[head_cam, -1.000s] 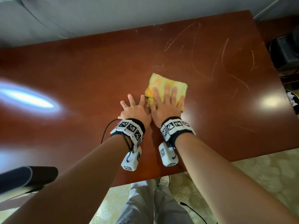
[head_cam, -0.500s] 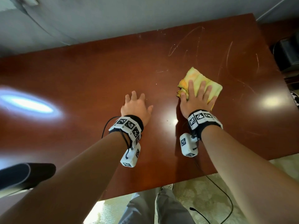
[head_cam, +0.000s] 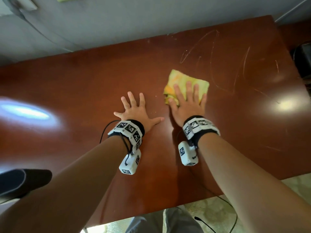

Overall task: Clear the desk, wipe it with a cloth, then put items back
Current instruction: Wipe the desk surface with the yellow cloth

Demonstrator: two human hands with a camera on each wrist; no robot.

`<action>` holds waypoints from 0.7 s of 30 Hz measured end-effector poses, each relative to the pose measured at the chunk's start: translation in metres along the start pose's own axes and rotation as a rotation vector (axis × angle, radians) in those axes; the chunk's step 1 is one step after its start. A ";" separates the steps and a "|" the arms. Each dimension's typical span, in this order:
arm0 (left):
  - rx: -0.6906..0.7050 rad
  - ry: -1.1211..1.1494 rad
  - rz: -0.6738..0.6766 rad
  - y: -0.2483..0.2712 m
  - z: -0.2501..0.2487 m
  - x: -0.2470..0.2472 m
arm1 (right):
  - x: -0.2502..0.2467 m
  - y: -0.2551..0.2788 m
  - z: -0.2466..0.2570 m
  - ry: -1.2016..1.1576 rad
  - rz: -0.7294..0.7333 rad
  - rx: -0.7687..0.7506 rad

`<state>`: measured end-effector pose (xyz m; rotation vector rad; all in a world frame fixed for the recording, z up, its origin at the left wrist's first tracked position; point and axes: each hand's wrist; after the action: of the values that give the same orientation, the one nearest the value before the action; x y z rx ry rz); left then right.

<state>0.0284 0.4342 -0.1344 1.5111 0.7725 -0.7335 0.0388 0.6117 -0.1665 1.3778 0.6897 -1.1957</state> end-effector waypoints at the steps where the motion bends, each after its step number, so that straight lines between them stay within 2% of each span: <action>1: 0.004 -0.004 0.002 0.000 0.001 0.000 | -0.006 -0.010 -0.011 -0.012 0.010 0.063; 4: 0.010 -0.025 0.000 0.002 0.001 0.000 | -0.020 -0.032 -0.031 -0.041 0.038 0.199; 8: 0.017 -0.040 -0.009 0.001 0.002 0.002 | -0.017 -0.031 -0.010 -0.068 0.018 0.238; 12: 0.024 -0.042 0.001 0.000 0.004 -0.001 | -0.009 -0.010 0.017 -0.035 0.047 0.056; 17: 0.057 -0.040 0.046 0.000 0.009 -0.007 | 0.016 0.041 0.012 0.048 -0.019 -0.145; 21: 0.096 -0.063 0.123 0.000 0.014 -0.015 | 0.029 0.053 0.017 0.133 -0.001 -0.308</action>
<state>0.0197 0.4191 -0.1235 1.5994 0.5988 -0.7303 0.0921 0.5781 -0.1715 1.2030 0.9275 -0.9584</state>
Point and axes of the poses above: each hand's wrist, its own y-axis away from the middle knuckle, its own x-axis out of the palm, z = x × y, and after that the axes turned 3 degrees about x, right-handed
